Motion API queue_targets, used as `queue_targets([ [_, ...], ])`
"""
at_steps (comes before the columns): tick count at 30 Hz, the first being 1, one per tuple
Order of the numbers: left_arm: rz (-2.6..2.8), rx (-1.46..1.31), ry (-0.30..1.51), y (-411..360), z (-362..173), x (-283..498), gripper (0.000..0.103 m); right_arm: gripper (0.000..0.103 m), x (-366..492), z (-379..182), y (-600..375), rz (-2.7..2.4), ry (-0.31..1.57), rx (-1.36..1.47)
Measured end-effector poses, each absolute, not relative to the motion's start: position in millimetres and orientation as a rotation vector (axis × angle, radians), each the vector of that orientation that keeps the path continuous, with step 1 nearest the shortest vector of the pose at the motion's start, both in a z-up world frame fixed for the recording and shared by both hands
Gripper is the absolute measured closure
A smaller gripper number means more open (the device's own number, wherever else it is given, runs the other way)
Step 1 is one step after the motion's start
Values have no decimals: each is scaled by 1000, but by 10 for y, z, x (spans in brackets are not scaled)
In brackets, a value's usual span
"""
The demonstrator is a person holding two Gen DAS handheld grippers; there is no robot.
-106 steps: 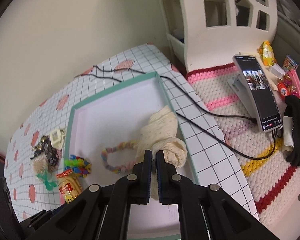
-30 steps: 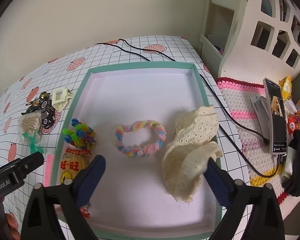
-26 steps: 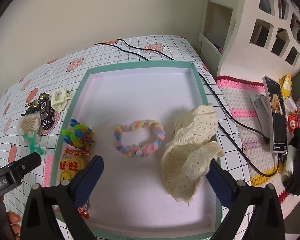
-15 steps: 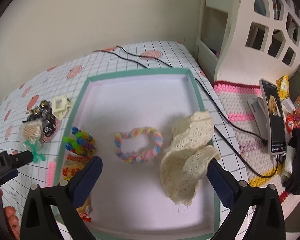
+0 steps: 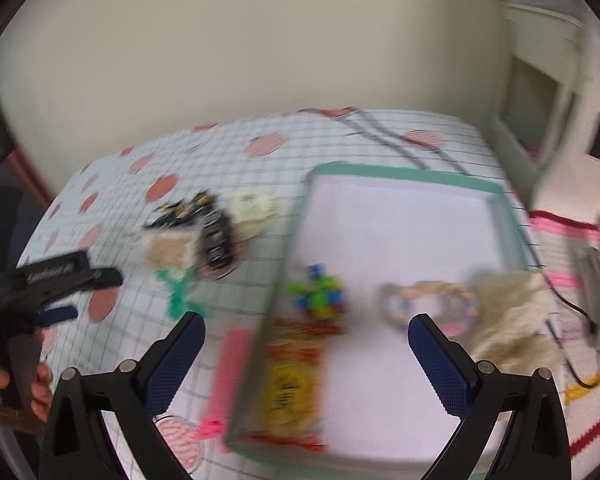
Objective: Organize objects
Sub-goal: 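Move both grippers back toward the pink roller and cotton swabs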
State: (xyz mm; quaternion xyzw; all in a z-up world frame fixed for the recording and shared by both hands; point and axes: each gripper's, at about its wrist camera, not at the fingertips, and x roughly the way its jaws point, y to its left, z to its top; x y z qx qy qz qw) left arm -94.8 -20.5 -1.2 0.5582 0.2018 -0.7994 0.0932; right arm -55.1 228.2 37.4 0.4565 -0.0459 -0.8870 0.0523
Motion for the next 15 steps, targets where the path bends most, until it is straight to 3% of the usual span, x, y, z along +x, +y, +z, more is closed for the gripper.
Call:
queue_targets([
  [6, -2320, 1647, 528, -418, -27, -966, 3, 0, -561, 207, 1809, -2523, -38, 1415],
  [15, -2260, 1634, 598, -672, -38, -948, 3, 0, -576, -30, 1514, -2351, -41, 1507],
])
